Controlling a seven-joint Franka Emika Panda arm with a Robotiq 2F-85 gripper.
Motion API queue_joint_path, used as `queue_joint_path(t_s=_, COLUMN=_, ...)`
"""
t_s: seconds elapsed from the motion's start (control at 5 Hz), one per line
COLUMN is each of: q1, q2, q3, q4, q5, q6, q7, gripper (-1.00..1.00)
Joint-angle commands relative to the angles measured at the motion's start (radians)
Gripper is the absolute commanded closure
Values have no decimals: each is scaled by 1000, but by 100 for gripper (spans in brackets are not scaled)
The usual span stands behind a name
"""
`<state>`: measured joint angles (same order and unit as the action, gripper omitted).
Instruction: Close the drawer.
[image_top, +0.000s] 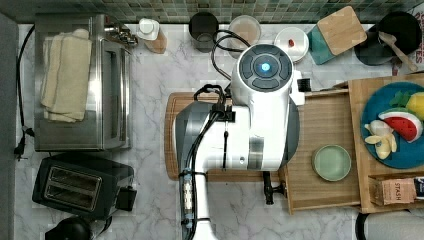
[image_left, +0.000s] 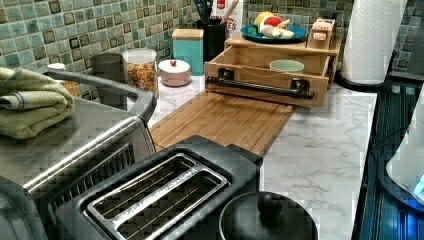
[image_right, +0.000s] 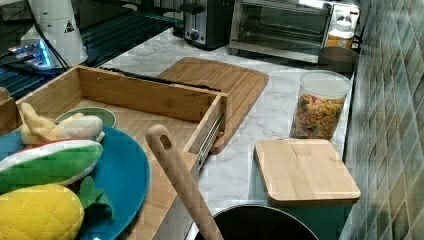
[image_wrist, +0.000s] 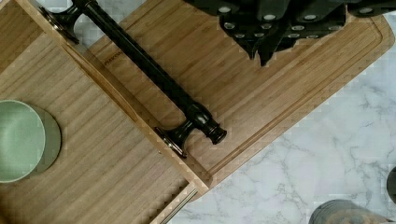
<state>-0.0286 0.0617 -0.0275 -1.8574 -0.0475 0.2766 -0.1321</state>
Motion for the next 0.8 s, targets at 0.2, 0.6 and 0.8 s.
queue_joint_path(t_s=0.2, q1=-1, q2=5, q3=1, q4=0, q5=-2, q6=0, q7=0, gripper=100)
queue_joint_path(t_s=0.6, q1=24, q2=-140, q3=34, q4=-276, q5=11, q6=296, q7=-275, gripper=100)
queue_joint_path(t_s=0.8, q1=37, q2=-137, q3=46, q4=-299, q5=77, q6=293, q7=-357, gripper=100)
